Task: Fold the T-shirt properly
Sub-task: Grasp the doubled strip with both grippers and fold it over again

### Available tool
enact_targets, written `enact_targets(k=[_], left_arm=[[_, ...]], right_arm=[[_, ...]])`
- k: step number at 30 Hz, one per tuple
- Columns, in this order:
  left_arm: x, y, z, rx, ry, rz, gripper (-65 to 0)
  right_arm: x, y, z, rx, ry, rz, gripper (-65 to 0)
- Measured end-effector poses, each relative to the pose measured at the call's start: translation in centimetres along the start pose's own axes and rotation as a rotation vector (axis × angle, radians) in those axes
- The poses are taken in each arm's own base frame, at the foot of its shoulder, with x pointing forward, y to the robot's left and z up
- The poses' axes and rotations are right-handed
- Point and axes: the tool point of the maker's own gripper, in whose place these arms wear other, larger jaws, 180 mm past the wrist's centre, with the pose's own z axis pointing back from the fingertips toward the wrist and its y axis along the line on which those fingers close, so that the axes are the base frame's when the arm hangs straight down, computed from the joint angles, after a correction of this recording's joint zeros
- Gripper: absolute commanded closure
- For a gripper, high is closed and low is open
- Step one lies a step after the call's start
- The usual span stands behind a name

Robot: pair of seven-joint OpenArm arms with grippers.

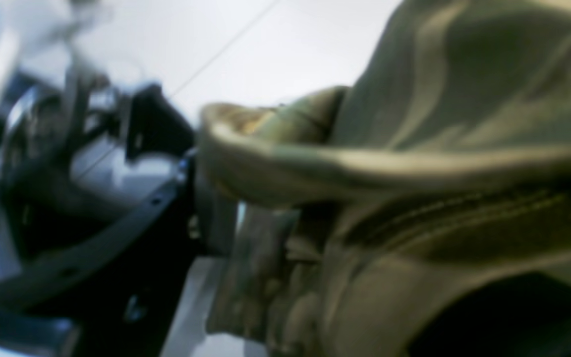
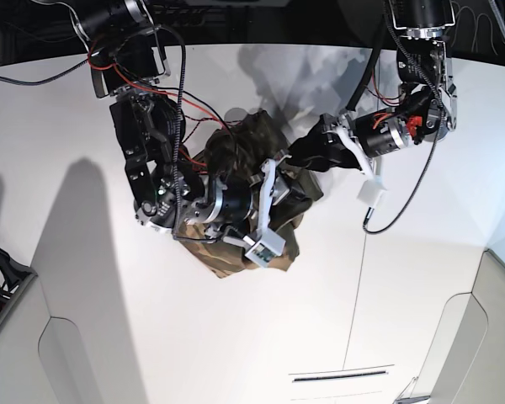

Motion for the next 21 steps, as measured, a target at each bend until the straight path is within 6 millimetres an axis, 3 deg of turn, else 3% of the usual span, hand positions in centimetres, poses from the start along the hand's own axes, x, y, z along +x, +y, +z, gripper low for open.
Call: enact_targets(k=[5,8,10,14,21], left_arm=[[1.2,1.8,3.1,0.026,-0.042,0.042,-39.0],[1.6,2.2,4.2,0.027,-0.062,0.050,-39.0],[1.1,2.4,4.5,0.036,-0.047,0.052,-39.0],[-0.1,2.6,4.7,0.045,-0.027,0.069,-39.0],[-0.3,2.7,4.9,0.046,-0.021,0.071,-39.0]], right_arm=[[0.1,2.9,-1.3,0.055,0.024,0.067,-31.7],[-0.5,2.7,-1.6,0.015,0.066,0.121,-31.7],[-1.0,1.9,-1.6,-0.029,0.095,0.148,-32.0],[-1.0,1.8,-1.6,-0.035,0.096,0.152,-44.1],[-1.2,3.3,-2.2,-0.007,0.115,0.198,-44.0]])
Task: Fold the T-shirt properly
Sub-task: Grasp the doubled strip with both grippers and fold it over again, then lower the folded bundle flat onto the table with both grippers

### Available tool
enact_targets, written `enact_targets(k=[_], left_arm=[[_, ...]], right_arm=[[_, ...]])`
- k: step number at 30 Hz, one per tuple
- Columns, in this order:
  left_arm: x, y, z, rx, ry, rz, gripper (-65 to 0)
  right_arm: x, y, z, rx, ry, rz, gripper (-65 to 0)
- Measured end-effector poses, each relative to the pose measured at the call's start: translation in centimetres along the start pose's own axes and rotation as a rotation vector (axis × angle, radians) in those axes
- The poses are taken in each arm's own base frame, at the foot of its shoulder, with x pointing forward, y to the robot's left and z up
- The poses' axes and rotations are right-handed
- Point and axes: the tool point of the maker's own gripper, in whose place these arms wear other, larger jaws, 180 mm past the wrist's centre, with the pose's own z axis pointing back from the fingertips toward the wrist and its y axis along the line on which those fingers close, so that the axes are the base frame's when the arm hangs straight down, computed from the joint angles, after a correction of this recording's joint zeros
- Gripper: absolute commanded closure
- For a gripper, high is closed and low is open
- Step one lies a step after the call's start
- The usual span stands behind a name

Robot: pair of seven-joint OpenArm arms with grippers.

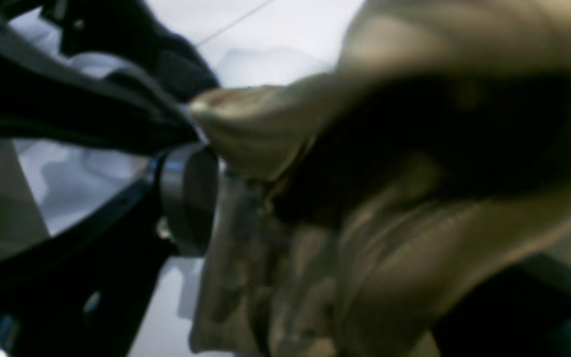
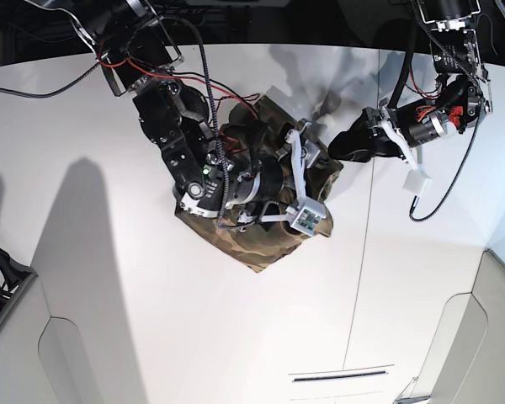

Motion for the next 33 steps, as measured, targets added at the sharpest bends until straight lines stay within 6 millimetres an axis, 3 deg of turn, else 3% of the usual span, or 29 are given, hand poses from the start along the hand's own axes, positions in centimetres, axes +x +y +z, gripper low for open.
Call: enact_targets(k=[5,11,21,30,32,33], left_arm=[[-0.2,0.1,0.1,0.005,0.010,-0.001,-39.0],[-0.2,0.0,0.5,-0.013,0.017,0.005,-39.0],[2.2,1.7,4.9,0.021,-0.051,0.008,-39.0],[0.2,2.4,6.7,0.036,-0.041,0.060,-38.7],[0.1,2.1,6.8,0.023,-0.049,0.070,-33.1],[0.2,2.1,6.8,0.022,-0.049,0.069,-26.4]], right_arm=[[0.3,2.0,-0.5,0.030,0.014,0.068,-44.0],[1.4,2.3,-0.4,0.007,0.010,0.101,-43.9],[6.9,7.1,0.3,0.210,-0.185,0.030,-43.9],[7.1,5.9,0.6,0.161,-0.198,0.044,-43.8],[7.5,4.3,0.9,0.114,-0.215,0.034,-39.9],[7.8,3.2,1.3,0.084,-0.228,0.025,-33.4]])
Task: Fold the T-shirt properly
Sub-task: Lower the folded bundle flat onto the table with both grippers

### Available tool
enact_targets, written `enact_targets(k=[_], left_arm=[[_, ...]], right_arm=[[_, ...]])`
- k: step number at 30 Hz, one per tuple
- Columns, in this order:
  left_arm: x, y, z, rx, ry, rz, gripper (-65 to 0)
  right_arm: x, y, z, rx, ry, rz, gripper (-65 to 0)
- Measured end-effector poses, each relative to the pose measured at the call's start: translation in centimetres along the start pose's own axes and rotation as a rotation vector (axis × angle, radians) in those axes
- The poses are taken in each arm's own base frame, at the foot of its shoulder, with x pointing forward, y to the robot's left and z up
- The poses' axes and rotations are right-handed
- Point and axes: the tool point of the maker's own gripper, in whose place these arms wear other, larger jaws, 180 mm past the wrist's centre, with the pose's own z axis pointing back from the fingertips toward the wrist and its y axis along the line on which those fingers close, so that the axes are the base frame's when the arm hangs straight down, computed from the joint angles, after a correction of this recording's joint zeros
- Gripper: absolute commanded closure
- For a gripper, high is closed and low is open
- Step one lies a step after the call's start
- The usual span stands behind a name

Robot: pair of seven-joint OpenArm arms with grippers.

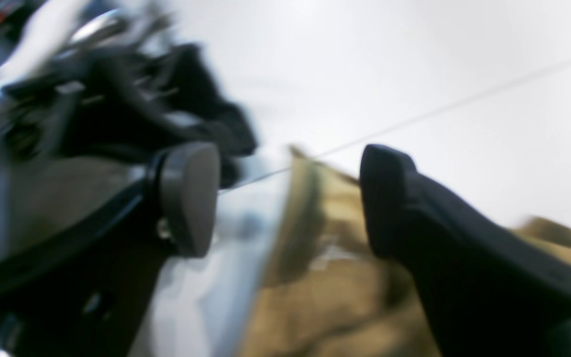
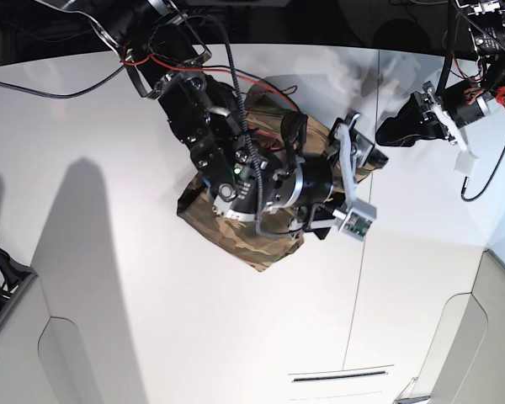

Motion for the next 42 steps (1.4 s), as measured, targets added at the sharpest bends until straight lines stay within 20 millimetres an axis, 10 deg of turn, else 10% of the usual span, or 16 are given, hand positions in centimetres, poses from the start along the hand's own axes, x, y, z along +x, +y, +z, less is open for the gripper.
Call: enact_targets(k=[4,14,20,28,34,42], left_arm=[[1.0,-1.8,0.1,-0.014,0.006,-0.087,-12.6],[4.8,-9.9,0.9,-0.073,-0.064,-0.424,-12.6],[3.8,-11.2,-0.5,-0.127,-0.040,-0.432,-12.6],[-1.5,-14.3,-7.2,-0.202,0.075,-0.456,-12.6],[-4.2,-15.5,-10.0,-0.228,0.116,-0.475,-12.6],[-8.3,-12.3,-12.4,-0.184,0.227,-0.371,-12.6]], right_arm=[[0.9,-6.2,2.6,-0.162,-0.051,-0.079,0.0],[1.1,-17.8,11.5,-0.454,-0.273,-0.322,0.0],[1.2,-18.9,12.9,-0.469,-0.353,-0.375,0.0],[-0.1,-20.0,10.4,-0.434,-0.436,-0.451,0.0],[-4.6,-19.9,6.2,-0.375,-0.374,-0.584,0.0],[-10.9,-18.5,3.0,-0.296,-0.229,-0.686,0.0]])
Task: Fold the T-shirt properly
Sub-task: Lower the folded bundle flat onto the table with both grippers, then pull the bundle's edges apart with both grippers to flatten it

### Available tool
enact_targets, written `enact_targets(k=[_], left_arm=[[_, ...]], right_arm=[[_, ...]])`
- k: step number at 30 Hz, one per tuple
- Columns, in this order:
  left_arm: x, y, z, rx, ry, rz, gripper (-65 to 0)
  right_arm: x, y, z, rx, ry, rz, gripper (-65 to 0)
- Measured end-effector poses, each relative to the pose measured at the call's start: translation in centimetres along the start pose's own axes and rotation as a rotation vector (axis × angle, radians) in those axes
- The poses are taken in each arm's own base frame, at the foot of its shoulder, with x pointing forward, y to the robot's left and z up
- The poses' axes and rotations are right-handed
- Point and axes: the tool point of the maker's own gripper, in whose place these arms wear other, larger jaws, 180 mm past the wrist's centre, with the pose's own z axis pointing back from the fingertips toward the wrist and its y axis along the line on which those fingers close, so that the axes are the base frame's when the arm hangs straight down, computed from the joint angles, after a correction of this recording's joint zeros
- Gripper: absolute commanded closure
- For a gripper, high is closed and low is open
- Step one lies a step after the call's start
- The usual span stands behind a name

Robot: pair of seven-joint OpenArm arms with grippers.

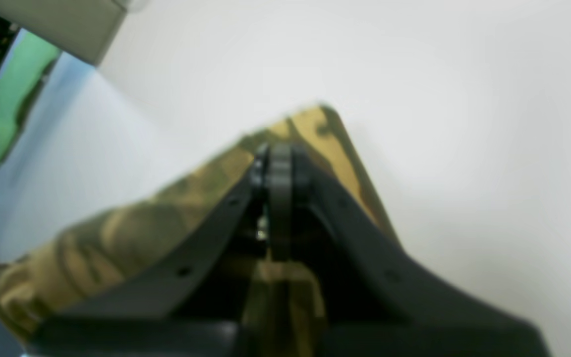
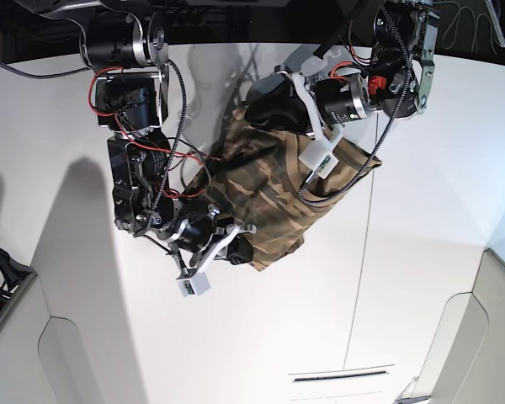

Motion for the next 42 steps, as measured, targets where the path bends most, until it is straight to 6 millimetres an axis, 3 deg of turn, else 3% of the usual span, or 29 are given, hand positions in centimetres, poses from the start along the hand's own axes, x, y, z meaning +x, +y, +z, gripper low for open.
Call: enact_targets(k=[5,14,26,35,38,42], left_arm=[[-1.1,2.0,-0.3,0.062,0.062,-0.013,-12.6],[0.1,4.8,0.9,0.154,0.107,-0.106,-12.6],[2.2,9.4,3.9,0.338,0.137,-0.259,-12.6],[4.4,11.0,5.1,0.404,0.115,-0.284,-12.6],[5.8,11.1,5.7,0.403,0.076,-0.266,-12.6],[8.1,9.8,7.3,0.359,-0.020,-0.232,-12.6]], right_arm=[[-0.7,-1.8,0.7,-0.030,0.025,-0.002,0.0],[-3.0,-2.4,2.8,0.043,0.154,-0.118,0.0],[-7.8,1.3,5.0,0.210,0.168,-0.282,0.0],[-11.0,4.8,8.3,0.283,0.171,-0.309,0.0],[-10.7,5.2,8.9,0.277,0.175,-0.263,0.0],[-7.1,5.6,9.3,0.282,0.084,-0.194,0.0]])
